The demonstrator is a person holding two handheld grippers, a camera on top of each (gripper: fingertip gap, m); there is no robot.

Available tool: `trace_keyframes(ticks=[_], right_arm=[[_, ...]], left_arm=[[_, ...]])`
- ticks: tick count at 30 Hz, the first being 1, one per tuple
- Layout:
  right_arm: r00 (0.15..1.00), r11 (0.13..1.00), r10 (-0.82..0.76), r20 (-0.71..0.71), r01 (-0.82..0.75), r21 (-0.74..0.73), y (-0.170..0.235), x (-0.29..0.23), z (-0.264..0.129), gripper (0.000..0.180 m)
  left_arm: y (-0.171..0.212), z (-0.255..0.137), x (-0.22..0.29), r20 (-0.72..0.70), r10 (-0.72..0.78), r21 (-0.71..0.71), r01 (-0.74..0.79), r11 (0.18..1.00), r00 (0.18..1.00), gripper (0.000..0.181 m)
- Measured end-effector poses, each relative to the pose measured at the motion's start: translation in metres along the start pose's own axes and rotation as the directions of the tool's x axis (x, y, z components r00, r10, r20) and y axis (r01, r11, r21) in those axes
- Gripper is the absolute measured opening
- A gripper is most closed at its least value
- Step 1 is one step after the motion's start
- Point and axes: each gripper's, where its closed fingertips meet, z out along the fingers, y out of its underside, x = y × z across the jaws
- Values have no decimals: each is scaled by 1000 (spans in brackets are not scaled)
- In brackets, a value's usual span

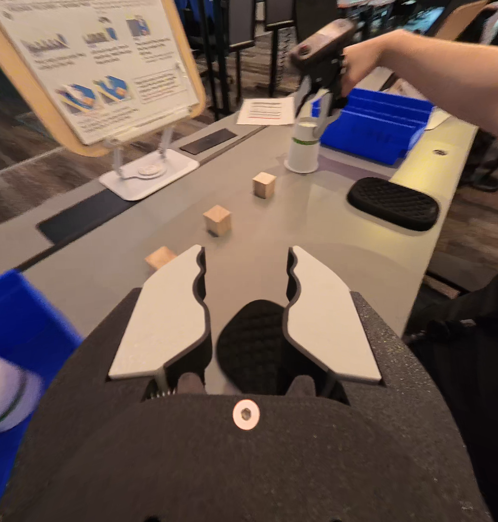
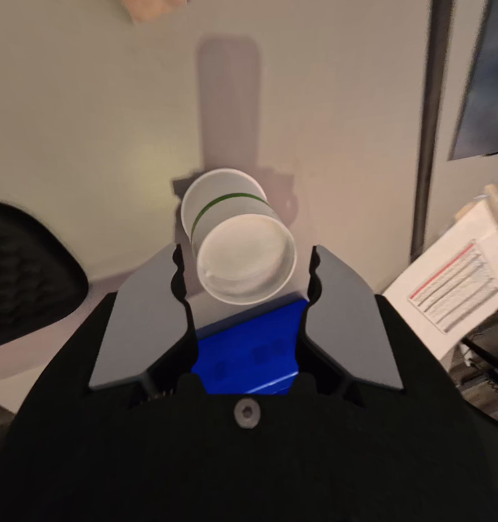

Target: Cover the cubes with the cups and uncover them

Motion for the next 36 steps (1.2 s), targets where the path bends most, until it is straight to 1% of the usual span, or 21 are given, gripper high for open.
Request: trace_keyframes(ticks=[1,2,3,4,6,7,9,11,13,15,17,19,21,23,28,36], right_arm=[[1000,999,-5,-30,6,36,-4,2,-10,88],[998,998,-8,-62,13,68,-8,4,-21,89],[995,995,-10,-96,20,102,-12,5,-34,90],[991,989,-10,-132,29,148,-17,5,-47,90],[984,964,2,-177,45,263,-30,-2,-76,89],[983,948,11,-185,49,316,-36,-8,-88,89],[980,916,16,-198,65,396,-46,-24,-105,89],[979,892,3,-204,89,443,-51,-43,-112,89],[979,883,-22,-205,116,456,-53,-64,-111,88],[975,883,-48,-217,143,447,-52,-81,-106,86],[974,887,-63,-218,155,435,-48,-96,-102,85],[973,889,-70,-218,160,429,-44,-107,-100,84],[975,896,-65,-212,151,418,-38,-112,-99,83],[976,902,-57,-210,140,408,-31,-114,-97,82],[982,906,-33,-188,109,409,-24,-112,-92,81],[984,916,-57,-167,118,383,-24,-118,-81,80]], left_arm=[[-6,-10,-14,28,2,-12,-1,1000,1000,54],[-10,-20,-28,41,-5,-34,7,999,999,50],[-13,-29,-42,53,-12,-67,15,998,999,44],[-14,-36,-59,78,-8,-105,16,994,997,44],[-10,-43,-100,152,47,-204,-16,979,987,44],[-1,-44,-122,178,97,-281,-44,959,979,43],[27,-41,-160,193,192,-457,-85,885,962,43],[55,-35,-189,172,226,-587,-84,805,959,41],[78,-31,-214,176,244,-673,-64,737,954,38],[96,-27,-233,175,253,-728,-48,684,952,29],[109,-25,-244,169,252,-759,-37,650,953,25],[115,-24,-252,171,244,-772,-24,635,954,23],[118,-22,-253,169,210,-769,-4,639,963,22],[119,-21,-254,165,198,-767,0,641,966,13],[121,-20,-250,153,153,-762,18,647,976,3],[120,-24,-253,175,141,-760,43,648,974,3]])
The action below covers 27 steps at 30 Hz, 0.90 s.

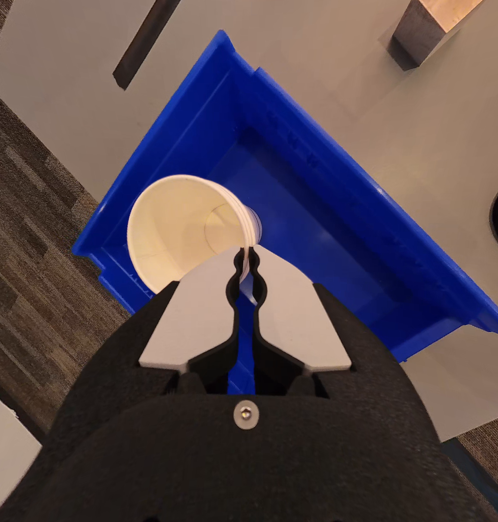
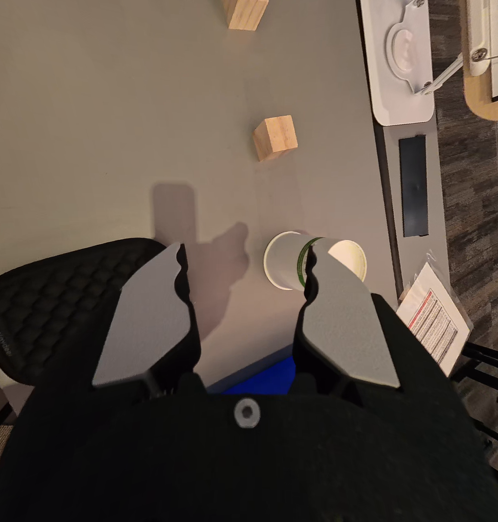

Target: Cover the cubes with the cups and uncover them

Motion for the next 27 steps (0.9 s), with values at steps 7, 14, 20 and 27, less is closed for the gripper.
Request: trace_keyframes(ticks=[7,14,20,27], right_arm=[[1000,1000,16,9,-15,-8,8,-1,1,78],[1000,1000,21,14,-21,-4,13,-3,2,77],[1000,1000,24,11,-25,6,16,-3,0,76],[1000,996,28,0,-28,89,4,-1,1,76]], left_arm=[[-5,-10,-2,15,-12,20,11,1000,1000,3],[-12,-19,0,45,7,24,-8,1000,999,3],[-23,-37,1,96,33,32,-36,999,995,3],[-51,-91,2,168,28,121,-49,991,985,3]])
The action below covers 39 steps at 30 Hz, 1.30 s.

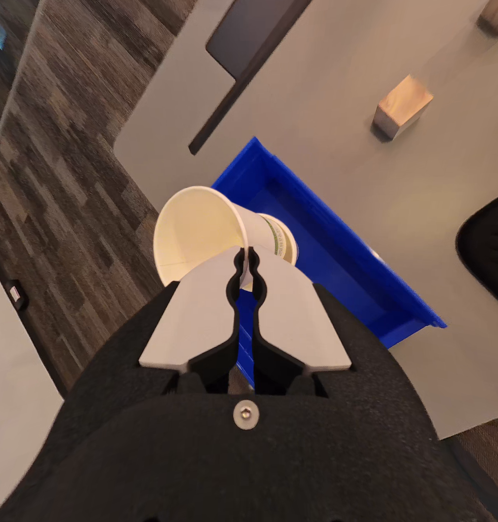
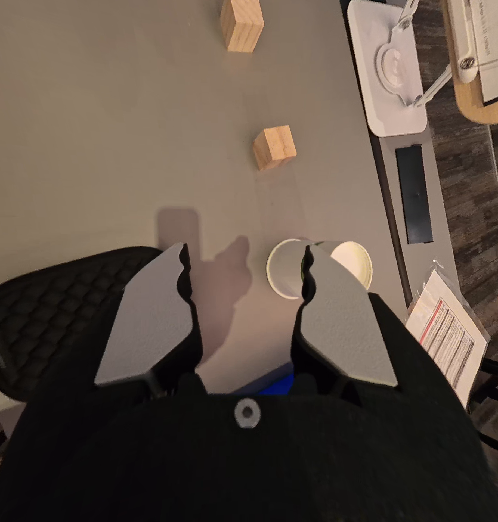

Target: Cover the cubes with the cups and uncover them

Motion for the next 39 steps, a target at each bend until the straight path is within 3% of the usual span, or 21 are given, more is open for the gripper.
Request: trace_keyframes(ticks=[6,11,14,20,24,28,34,37,39], right_arm=[[1000,986,0,-21,4,169,-42,-5,11,75],[997,914,40,-60,-12,406,-112,-15,23,75],[994,807,98,-51,-49,588,-166,-27,24,82],[961,475,269,61,-188,860,-249,-37,9,98],[925,252,361,122,-222,942,-261,-24,-15,100],[900,140,416,130,-204,969,-251,-13,-30,99],[908,128,389,154,-219,967,-250,-18,-26,95],[908,102,375,184,-238,966,-249,-18,-26,76],[912,90,352,209,-255,963,-248,-19,-25,75]], left_arm=[[-50,-58,11,-3,-32,161,32,986,999,3],[-105,-94,58,-97,-3,302,32,953,995,3],[-145,-109,102,-191,47,399,34,916,980,2],[-214,-135,192,-351,211,566,26,824,912,2],[-240,-142,235,-409,292,631,36,775,864,2],[-253,-143,259,-456,331,658,62,751,826,2],[-262,-144,272,-506,354,679,111,725,787,2],[-262,-146,275,-519,360,687,127,716,775,2],[-260,-145,277,-524,368,686,125,717,768,3]])
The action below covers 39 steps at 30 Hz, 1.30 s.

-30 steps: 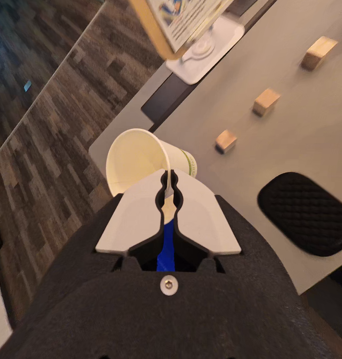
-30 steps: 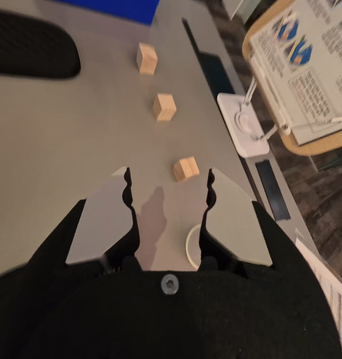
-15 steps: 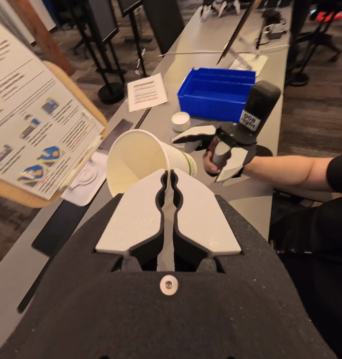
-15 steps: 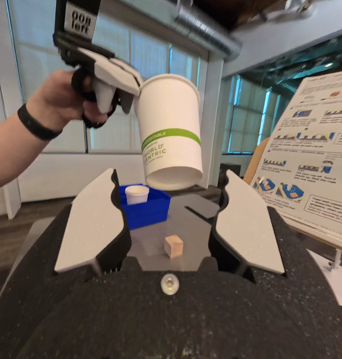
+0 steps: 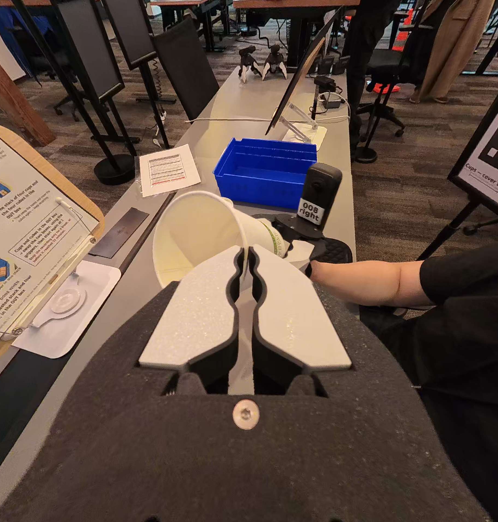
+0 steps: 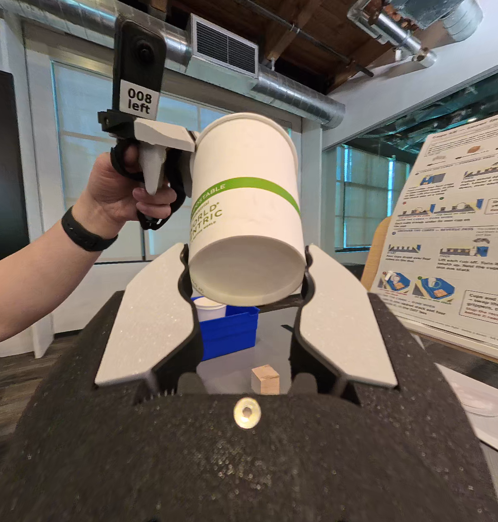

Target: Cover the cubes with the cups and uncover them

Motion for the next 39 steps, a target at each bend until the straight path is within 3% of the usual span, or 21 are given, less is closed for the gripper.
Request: trace_keyframes(ticks=[5,15,17,20,22,24,27,30,33,35,39], right_arm=[[1000,1000,6,-3,-6,26,-2,2,-2,77],[997,992,-71,27,73,-103,5,3,-11,76],[995,986,-98,30,101,-130,0,4,-14,76],[985,959,-175,11,173,-226,-15,19,-24,76],[973,896,-231,25,223,-385,-19,37,-32,76],[950,742,-302,80,287,-605,-13,63,-43,76],[923,332,-304,237,336,-881,6,103,-66,76],[907,-80,-241,345,336,-938,22,135,-84,76],[904,-405,-118,410,333,-851,49,150,-105,77],[899,-543,-61,435,336,-770,71,160,-117,76],[909,-581,17,417,348,-735,118,166,-119,76]], left_arm=[[7,1,3,-23,-25,-5,25,1000,999,2],[27,2,4,-13,-13,-40,13,999,1000,3],[31,0,-4,38,-17,-44,18,999,999,20],[33,-15,-11,78,-34,-4,34,999,996,29],[38,-29,-14,106,-46,20,44,999,993,29],[48,-43,-18,152,-58,34,54,998,987,23],[67,-54,-17,163,-78,28,74,997,984,19],[86,-56,-14,163,-93,8,93,996,982,19],[103,-55,-11,160,-110,-13,114,993,981,18],[112,-55,-9,155,-122,-26,127,992,980,18],[134,-58,-8,171,-135,-79,150,986,976,16]])
